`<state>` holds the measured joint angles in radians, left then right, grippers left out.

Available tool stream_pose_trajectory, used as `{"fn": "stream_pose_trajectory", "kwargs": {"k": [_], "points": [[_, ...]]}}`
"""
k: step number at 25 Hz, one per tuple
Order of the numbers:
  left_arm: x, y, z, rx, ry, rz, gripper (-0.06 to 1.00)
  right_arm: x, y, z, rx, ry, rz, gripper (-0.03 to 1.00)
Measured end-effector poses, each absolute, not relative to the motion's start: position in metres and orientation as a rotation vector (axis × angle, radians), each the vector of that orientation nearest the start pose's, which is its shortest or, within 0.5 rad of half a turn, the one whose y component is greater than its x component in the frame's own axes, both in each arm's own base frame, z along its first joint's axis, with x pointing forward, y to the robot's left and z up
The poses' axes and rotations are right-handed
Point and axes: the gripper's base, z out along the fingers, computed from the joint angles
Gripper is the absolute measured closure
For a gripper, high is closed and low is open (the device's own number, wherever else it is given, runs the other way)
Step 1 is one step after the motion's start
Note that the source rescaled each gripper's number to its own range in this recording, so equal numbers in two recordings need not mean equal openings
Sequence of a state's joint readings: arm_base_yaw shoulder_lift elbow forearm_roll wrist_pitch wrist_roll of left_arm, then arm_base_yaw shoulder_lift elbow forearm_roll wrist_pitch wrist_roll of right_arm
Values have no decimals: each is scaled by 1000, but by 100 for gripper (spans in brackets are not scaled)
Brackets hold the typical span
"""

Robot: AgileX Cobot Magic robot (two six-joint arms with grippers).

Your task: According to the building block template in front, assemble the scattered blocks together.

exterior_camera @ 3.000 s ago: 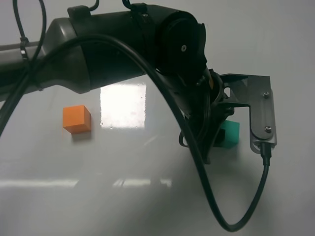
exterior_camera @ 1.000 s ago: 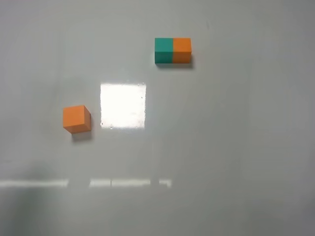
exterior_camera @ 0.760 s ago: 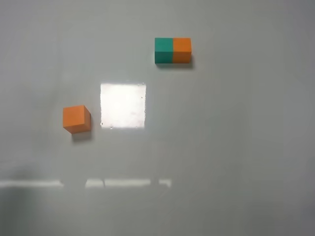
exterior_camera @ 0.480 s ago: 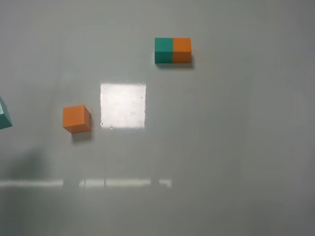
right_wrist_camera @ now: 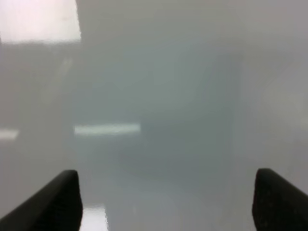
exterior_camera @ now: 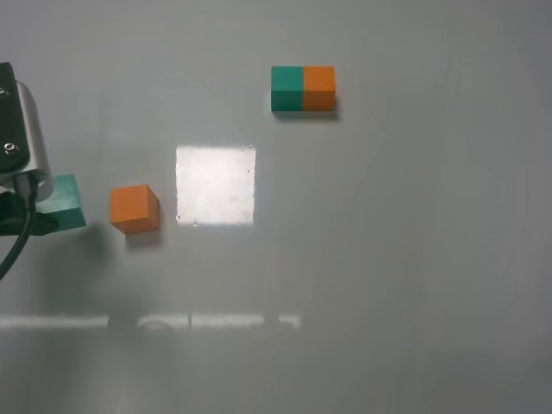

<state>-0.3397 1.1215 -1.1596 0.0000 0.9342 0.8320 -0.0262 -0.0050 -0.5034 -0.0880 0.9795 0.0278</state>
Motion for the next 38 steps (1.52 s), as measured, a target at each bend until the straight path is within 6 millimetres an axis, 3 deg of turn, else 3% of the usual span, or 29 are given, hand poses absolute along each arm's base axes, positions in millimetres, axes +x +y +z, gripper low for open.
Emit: {"fn": "stream_pose_trajectory", "kwargs": {"k": [11, 14, 22, 24, 27, 33, 38], "points": [[234, -84, 364, 1372, 1994, 220, 94, -3, -7, 285, 53, 1952, -103, 88], [236, -86, 359, 1390, 1993, 210, 94, -3, -7, 285, 53, 1952, -103, 94], [240, -89, 354, 1430, 1982, 193, 94, -3, -7, 285, 53, 1952, -103, 97], [240, -90, 354, 1429, 1981, 184, 89, -3, -7, 285, 52, 1952, -103, 97], [240, -92, 353, 1418, 1984, 157, 68, -3, -7, 285, 52, 1952, -103, 97], [240, -96, 354, 1364, 1990, 95, 39, -3, -7, 285, 52, 1952, -103, 97], [237, -112, 358, 1367, 1924, 64, 33, -3, -7, 285, 52, 1952, -103, 97]]}}
